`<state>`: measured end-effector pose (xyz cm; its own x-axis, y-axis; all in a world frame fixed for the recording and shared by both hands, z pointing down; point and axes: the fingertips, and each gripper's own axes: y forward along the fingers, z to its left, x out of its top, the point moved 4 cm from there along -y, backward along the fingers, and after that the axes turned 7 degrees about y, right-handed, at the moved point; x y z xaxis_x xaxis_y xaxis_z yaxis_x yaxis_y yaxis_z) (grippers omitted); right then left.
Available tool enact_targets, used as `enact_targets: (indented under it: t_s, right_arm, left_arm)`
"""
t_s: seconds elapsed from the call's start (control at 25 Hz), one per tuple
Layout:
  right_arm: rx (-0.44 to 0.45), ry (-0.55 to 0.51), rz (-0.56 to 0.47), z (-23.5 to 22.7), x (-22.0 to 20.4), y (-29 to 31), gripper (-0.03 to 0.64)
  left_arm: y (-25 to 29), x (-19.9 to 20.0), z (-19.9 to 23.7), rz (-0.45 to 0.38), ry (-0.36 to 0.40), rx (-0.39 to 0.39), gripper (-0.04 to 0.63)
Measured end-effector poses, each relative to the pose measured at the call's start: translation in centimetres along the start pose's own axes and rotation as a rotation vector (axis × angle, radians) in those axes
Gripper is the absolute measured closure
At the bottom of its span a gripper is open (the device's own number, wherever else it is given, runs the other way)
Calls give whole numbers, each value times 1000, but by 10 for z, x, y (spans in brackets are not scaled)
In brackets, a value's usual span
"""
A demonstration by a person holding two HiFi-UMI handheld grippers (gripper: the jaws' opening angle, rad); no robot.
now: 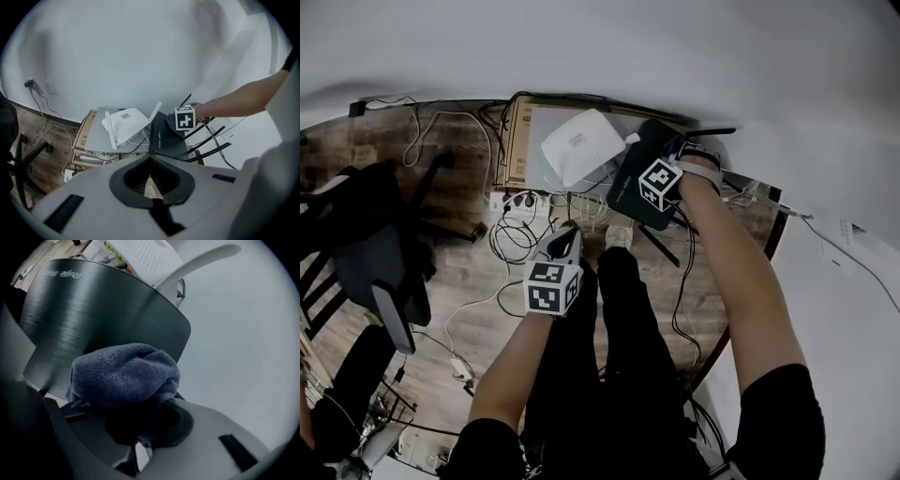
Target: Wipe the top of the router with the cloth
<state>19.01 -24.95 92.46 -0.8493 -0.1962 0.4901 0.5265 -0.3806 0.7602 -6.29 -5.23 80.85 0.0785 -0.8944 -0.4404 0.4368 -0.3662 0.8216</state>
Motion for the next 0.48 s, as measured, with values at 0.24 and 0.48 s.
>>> enact_targets:
  t_s: [0.24,0.48]
  right_arm:
    - [39,-21,26,14,-2,-4,604]
    - [97,-118,-2,32,-2,-16,604]
  left_arm:
    - [3,-3,-3,-4,-10,-8,603]
    - [6,-8,-15,1,6,-35,602]
